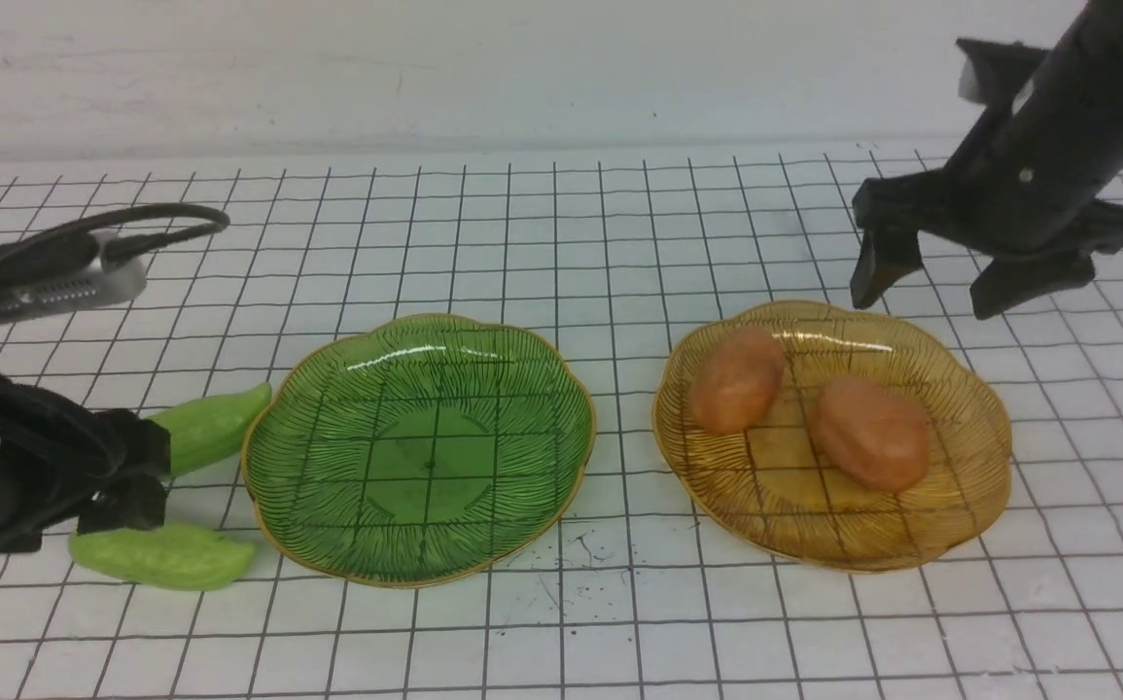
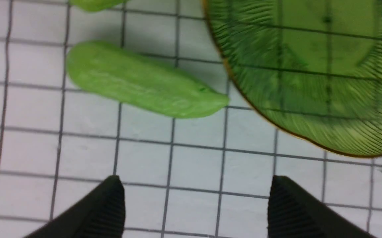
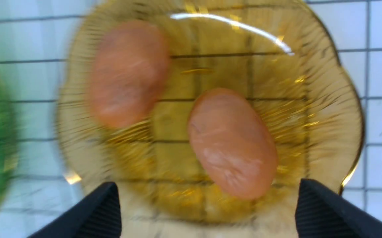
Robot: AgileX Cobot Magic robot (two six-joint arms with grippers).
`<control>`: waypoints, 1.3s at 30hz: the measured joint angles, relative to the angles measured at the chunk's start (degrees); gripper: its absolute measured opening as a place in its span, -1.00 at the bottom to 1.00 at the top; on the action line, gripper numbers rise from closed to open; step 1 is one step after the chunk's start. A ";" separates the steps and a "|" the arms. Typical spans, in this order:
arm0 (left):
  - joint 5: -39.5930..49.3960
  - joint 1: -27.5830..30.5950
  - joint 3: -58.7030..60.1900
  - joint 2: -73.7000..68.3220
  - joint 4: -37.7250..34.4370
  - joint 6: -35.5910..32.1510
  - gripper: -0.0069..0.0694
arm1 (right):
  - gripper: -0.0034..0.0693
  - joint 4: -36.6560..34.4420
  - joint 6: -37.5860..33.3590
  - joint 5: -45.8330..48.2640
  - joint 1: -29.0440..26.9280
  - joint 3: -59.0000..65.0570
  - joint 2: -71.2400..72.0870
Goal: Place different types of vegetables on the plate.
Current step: 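Put the green cucumber next to the left plate into that plate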
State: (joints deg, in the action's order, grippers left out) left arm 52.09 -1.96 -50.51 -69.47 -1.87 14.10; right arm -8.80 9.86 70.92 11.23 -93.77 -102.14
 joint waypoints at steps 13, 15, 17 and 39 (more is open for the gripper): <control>-16.58 0.00 1.77 -14.66 6.00 37.32 0.55 | 0.57 -0.69 -1.17 0.37 0.00 0.59 2.96; -16.58 0.00 1.77 -16.90 6.10 41.69 0.55 | 0.57 -0.74 -1.31 0.37 0.00 0.59 2.96; -16.57 0.00 1.77 -17.99 6.10 43.65 0.55 | 0.57 -0.74 -1.36 0.37 0.00 0.59 2.96; -15.86 0.00 0.12 -24.95 8.32 34.37 0.15 | 0.56 -0.74 -1.53 0.37 0.00 0.59 2.96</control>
State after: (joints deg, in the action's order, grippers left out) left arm 36.23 -1.96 -50.39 -94.43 6.45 48.47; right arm -9.54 8.33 71.29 11.23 -93.17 -99.18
